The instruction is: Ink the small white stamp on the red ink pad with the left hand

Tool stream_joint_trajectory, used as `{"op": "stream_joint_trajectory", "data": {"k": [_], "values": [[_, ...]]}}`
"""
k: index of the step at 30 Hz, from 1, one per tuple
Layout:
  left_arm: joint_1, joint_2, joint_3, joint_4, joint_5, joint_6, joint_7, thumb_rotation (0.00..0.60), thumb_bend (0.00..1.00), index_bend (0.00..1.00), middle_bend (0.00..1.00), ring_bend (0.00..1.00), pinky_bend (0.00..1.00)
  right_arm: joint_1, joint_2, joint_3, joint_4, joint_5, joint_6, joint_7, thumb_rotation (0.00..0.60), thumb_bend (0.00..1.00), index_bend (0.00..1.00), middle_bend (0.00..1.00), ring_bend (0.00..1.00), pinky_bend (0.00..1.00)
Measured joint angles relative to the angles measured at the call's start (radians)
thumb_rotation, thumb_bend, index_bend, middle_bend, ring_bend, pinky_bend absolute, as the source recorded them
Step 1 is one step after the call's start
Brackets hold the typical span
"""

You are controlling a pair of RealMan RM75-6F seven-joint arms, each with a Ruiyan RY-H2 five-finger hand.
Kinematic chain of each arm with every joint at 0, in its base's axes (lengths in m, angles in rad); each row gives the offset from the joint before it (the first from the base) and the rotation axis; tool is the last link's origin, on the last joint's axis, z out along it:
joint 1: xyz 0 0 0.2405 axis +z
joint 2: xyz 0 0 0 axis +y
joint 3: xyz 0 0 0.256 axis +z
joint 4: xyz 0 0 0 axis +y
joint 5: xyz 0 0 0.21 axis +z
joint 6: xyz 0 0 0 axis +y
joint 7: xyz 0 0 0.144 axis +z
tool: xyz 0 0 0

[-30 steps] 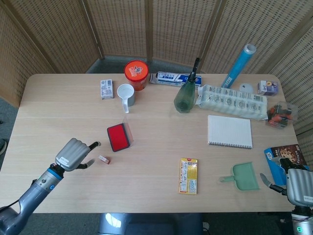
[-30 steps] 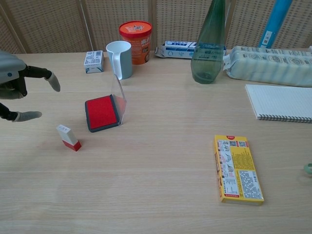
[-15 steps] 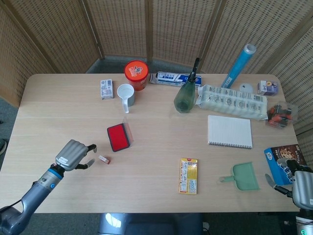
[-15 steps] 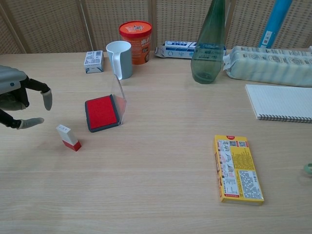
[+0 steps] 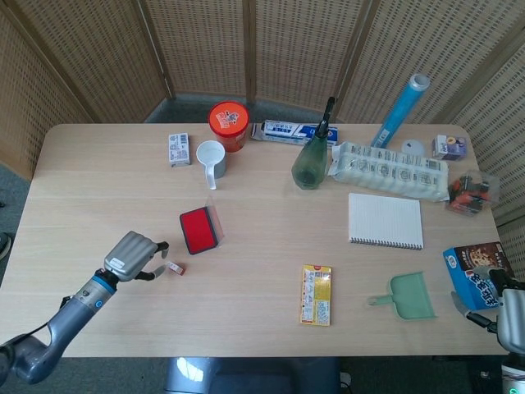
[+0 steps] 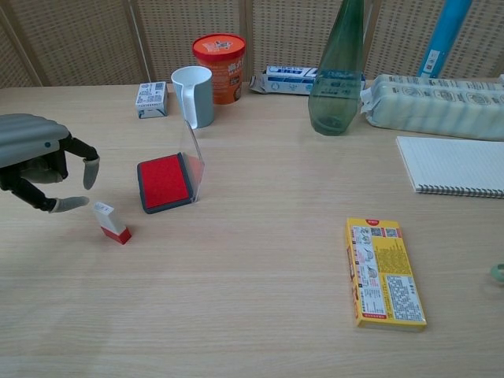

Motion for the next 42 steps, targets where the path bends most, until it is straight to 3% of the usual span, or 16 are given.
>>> {"op": "stream_joint_trajectory", "data": {"k": [13,28,42], "values": [[-0.075,-0.020,0.006,0.027,0.019,-0.083,-0.002,0.512,0.23,0.49,1.00,1.00,1.00,-0.017,0.003,0.013,-0.006,0.008,0.030,-0.003,0.342,0.28,0.37,0.46,0.60,0.54],[-0.094,-0.009,0.041,0.055,0.049,-0.090,-0.029,0.545,0.30,0.49,1.00,1.00,1.00,-0.029,-0.002,0.023,-0.020,0.004,0.056,-0.020,0.341,0.28,0.37,0.46,0.60,0.54],[-0.120,-0.051,0.043,0.100,0.047,-0.104,-0.022,0.541,0.30,0.49,1.00,1.00,1.00,-0.043,-0.005,0.033,-0.021,0.010,0.076,-0.018,0.342,0.28,0.37,0.47,0.60,0.54]]}}
